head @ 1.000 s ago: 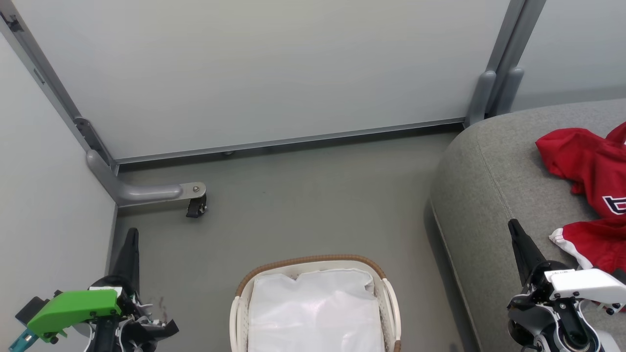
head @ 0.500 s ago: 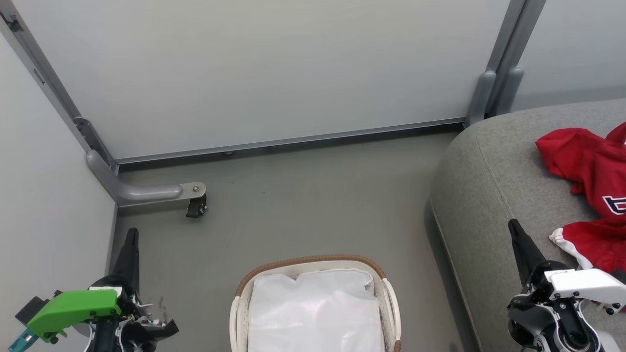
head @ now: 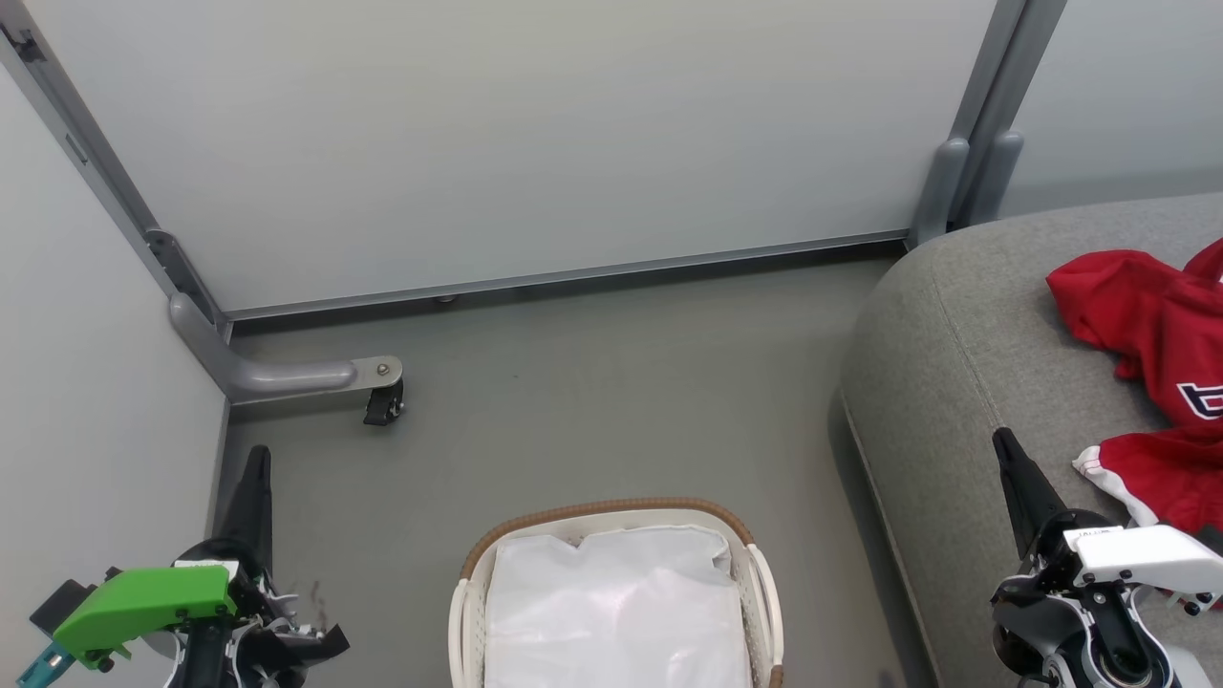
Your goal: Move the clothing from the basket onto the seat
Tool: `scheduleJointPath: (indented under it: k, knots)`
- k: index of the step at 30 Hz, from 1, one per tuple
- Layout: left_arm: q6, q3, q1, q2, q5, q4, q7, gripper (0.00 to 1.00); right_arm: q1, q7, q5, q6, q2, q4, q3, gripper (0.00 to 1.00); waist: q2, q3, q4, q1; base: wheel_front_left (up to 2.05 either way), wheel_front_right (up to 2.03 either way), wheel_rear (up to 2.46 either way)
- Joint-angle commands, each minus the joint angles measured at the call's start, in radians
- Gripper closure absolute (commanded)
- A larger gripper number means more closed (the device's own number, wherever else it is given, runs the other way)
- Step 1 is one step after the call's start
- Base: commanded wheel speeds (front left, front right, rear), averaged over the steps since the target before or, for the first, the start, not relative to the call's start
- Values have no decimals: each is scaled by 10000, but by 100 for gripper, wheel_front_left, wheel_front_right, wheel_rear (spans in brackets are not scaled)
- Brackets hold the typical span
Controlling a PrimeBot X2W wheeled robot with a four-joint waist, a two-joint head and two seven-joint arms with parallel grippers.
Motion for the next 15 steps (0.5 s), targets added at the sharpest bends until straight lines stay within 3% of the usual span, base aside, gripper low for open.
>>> scheduleJointPath:
  k: [1,15]
  knots:
    - [-63,21,-109,68,-30,-15,33,100,-75,8,37,-3,-61,-25,-23,100,0,0,0,0,0,0,0]
    - [-63,20,-109,68,-30,-15,33,100,-75,9,37,-3,-61,-25,-23,100,0,0,0,0,0,0,0]
